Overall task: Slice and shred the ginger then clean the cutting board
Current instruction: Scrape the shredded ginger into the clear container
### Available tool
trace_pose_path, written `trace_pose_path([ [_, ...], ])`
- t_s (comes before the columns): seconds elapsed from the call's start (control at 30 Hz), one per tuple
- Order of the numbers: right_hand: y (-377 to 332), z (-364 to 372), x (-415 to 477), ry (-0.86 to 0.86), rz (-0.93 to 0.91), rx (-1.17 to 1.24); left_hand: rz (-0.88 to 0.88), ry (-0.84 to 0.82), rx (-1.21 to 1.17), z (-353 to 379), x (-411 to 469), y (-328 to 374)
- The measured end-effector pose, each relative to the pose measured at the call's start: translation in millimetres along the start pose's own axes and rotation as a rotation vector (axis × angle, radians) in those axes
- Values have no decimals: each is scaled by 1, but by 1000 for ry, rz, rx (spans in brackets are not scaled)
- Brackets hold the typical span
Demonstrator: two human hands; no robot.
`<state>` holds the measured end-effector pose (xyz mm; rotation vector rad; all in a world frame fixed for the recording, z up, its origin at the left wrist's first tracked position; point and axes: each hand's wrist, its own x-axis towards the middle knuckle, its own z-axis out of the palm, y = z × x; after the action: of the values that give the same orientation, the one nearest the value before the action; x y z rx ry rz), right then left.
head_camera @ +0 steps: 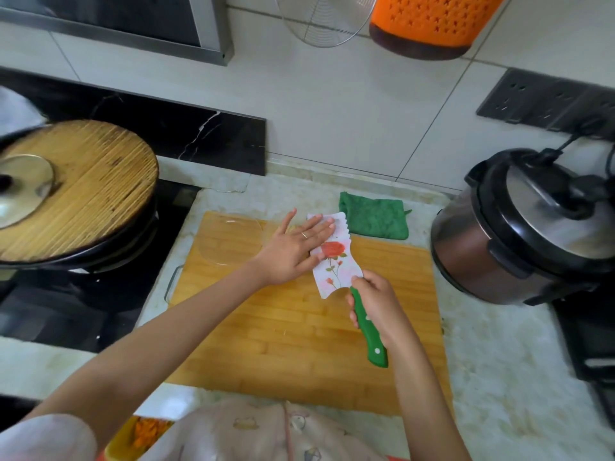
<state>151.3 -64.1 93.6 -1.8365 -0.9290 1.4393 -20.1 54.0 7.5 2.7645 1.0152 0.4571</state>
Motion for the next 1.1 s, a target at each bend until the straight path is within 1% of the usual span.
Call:
trace_pose_path([
  [0.1,7,-9,-7,-18,15,-37,-138,-68,119,-5,-2,-4],
  [0.17,11,-14,-11,0,33,-14,-222,-143,215,-7,-5,-12],
  [0.2,13,-15,-13,14,43,18,-247,-148,209,-5,-7,-17],
  [0.23,14,-17,-14,28,38,39,-263,-92,164,-3,-10,-21],
  [0.27,15,-19,-15,45,10,20,-285,10,105,-1,-11,-23],
  [0.3,17,-21,-14,68,-42,-56,-334,115,37,-1,-13,-23],
  [0.37,20,-24,-15,107,-159,-297,-459,247,-96,-3,-14,-18],
  [0.47,23,-26,-16,155,-295,-645,-537,277,-159,-7,-16,-7],
  [0.5,23,-26,-18,202,-342,-768,-543,281,-203,-8,-18,-5],
  [0.6,27,-25,-19,458,-548,-1053,-597,323,-367,-12,-22,1],
  [0.63,29,-24,-19,519,-596,-1110,-635,371,-413,-15,-23,3],
  [0.7,32,-25,-17,578,-629,-1164,-665,529,-468,-22,-26,10],
  [0.73,33,-25,-16,600,-645,-1176,-622,584,-466,-24,-26,12],
  [0.77,33,-25,-15,618,-664,-1186,-536,592,-451,-27,-25,14],
  [0.8,33,-25,-14,630,-687,-1194,-422,554,-437,-30,-22,17],
  [0.83,34,-24,-13,633,-707,-1205,-291,472,-425,-34,-18,21],
  [0.87,34,-23,-12,631,-724,-1213,-154,356,-399,-36,-13,26],
  [0.93,34,-18,-9,626,-757,-1229,76,112,-278,-37,-2,38],
  [1.0,33,-16,-8,637,-790,-1239,182,-21,-131,-32,5,43],
  [1.1,34,-18,-7,667,-833,-1227,195,-66,-10,-27,1,32],
])
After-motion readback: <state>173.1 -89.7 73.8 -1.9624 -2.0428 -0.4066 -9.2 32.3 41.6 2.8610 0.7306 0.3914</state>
